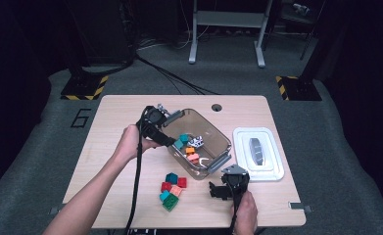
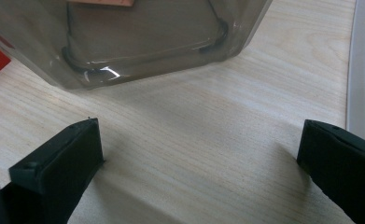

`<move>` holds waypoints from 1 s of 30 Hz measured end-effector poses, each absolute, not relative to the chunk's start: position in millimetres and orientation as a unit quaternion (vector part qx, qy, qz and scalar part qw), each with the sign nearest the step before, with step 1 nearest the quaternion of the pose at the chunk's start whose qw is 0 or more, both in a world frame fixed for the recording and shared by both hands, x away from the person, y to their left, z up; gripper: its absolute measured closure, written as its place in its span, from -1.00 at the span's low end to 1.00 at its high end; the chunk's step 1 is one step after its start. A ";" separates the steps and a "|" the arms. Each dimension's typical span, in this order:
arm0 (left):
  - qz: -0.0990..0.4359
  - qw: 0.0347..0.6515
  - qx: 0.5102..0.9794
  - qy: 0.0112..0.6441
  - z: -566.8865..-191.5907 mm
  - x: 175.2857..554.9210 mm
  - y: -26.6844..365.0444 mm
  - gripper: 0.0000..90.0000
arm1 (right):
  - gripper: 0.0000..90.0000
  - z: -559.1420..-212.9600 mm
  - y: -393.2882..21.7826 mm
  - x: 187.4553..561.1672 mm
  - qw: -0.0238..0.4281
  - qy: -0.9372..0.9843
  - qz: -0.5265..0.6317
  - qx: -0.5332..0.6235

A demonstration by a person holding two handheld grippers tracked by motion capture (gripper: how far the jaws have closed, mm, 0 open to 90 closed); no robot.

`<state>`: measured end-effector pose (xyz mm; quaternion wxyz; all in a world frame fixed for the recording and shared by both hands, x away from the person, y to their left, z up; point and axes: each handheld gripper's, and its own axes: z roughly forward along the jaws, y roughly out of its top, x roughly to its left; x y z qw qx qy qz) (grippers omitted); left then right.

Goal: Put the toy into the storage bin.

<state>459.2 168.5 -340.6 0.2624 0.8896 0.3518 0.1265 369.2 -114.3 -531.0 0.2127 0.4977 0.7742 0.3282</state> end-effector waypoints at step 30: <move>0.097 0.285 0.878 0.372 -416.8 378.3 212.0 -0.91 | -1.00 -531.0 -114.3 369.2 0.213 0.774 0.328 0.498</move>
